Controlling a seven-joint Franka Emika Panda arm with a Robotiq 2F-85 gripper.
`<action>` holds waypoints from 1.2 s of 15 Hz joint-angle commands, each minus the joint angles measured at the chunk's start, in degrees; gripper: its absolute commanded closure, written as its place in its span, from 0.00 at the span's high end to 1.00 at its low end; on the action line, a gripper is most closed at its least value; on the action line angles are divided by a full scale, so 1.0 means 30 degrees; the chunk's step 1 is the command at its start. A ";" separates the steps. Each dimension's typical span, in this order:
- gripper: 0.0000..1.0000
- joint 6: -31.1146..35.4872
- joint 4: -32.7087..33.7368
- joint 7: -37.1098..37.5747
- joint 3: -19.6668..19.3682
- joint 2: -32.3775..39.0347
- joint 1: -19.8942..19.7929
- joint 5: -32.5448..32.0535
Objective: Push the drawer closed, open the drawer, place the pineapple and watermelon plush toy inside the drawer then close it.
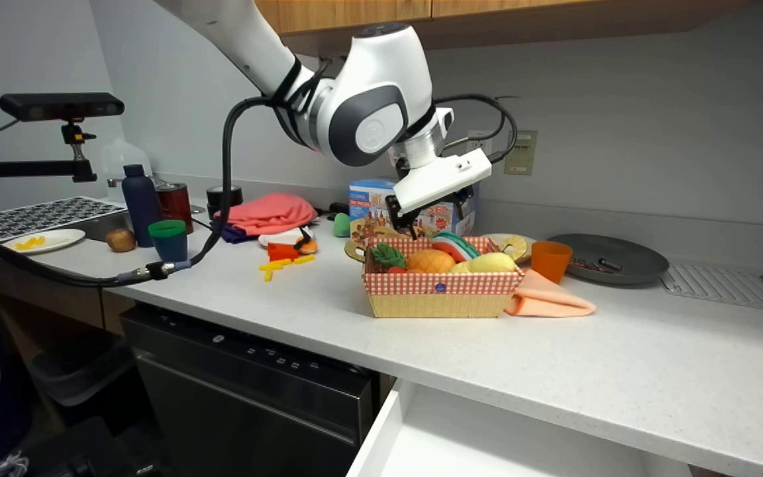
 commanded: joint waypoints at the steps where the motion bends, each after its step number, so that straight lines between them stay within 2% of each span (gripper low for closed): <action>1: 1.00 -0.0693 0.2296 -0.1295 0.0537 0.2142 -0.0535 0.0531; 3: 1.00 -0.0941 0.2653 -0.1267 0.0463 0.2798 -0.0566 0.0282; 4: 1.00 -0.1029 0.2693 -0.0640 0.1365 0.3006 -0.1516 -0.0644; 6: 1.00 -0.1421 0.2869 -0.0648 0.1775 0.3385 -0.2004 -0.0815; 12: 1.00 -0.2545 0.3382 -0.0808 0.2679 0.3708 -0.2735 -0.1066; 13: 0.75 -0.2716 0.3489 -0.0902 0.2819 0.3726 -0.2843 -0.0933; 14: 0.74 -0.2779 0.3563 -0.0987 0.2902 0.3730 -0.2911 -0.0917; 18: 0.42 -0.2989 0.3684 -0.1235 0.3266 0.3710 -0.3336 -0.0646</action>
